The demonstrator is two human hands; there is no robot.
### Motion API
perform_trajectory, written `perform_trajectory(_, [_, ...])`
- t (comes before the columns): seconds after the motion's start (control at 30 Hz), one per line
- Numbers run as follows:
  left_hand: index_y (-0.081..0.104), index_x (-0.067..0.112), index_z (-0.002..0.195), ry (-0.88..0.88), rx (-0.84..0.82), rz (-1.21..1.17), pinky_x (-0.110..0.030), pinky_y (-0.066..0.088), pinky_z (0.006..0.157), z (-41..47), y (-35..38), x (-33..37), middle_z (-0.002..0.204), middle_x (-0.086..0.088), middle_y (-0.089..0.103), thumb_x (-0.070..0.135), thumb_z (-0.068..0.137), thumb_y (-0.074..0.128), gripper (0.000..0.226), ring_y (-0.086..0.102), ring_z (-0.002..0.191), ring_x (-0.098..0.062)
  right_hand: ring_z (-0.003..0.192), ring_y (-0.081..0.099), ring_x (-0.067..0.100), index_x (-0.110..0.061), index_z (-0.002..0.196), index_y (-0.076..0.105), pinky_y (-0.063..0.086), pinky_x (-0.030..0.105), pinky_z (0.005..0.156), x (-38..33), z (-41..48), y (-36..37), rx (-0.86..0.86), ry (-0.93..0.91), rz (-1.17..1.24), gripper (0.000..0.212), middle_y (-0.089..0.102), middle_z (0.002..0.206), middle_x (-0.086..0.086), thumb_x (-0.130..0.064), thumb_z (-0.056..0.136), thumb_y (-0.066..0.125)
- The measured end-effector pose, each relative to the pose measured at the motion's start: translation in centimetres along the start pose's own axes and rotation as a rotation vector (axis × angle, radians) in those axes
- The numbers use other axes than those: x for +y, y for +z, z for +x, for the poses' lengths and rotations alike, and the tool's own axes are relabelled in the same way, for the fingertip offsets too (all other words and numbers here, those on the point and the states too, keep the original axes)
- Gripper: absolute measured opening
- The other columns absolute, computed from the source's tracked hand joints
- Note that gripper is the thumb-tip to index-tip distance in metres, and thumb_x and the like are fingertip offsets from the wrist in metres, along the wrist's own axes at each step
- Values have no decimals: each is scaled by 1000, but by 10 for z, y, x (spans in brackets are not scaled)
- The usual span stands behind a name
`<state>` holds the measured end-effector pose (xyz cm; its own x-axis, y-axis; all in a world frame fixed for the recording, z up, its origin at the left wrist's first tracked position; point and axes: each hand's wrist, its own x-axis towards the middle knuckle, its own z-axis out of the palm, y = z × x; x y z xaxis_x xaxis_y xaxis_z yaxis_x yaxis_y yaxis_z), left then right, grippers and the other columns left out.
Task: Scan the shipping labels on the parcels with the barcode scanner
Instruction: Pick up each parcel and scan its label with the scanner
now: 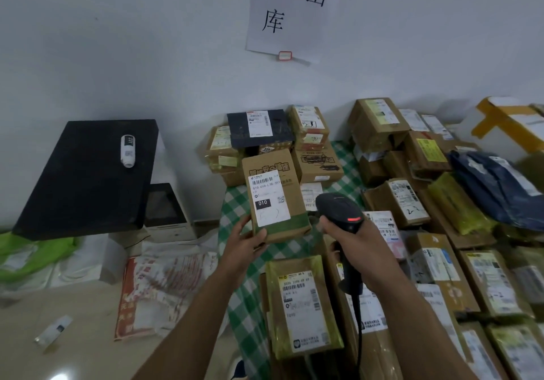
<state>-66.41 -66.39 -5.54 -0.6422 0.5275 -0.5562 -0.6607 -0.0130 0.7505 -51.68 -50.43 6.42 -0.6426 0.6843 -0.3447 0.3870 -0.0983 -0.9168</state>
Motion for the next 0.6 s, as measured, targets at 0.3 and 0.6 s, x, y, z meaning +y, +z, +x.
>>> perform_trajectory(0.3, [41, 56, 146, 142, -207, 109, -43, 59, 98, -73, -6, 15, 135, 3, 57, 18, 77, 83, 89, 64, 122, -21, 101, 76, 14, -30, 118, 72, 59, 38, 86, 1, -18, 8, -2, -63, 75, 42, 80, 107, -7, -30, 80, 88])
perform_trajectory(0.6, [50, 51, 136, 197, -159, 195, -27, 61, 78, -85, -4, 29, 127, 7, 62, 25, 86, 79, 64, 66, 109, -6, 104, 77, 21, -22, 121, 73, 58, 44, 93, 9, -32, 0, -22, -90, 90, 55, 80, 109, -1, -19, 70, 93])
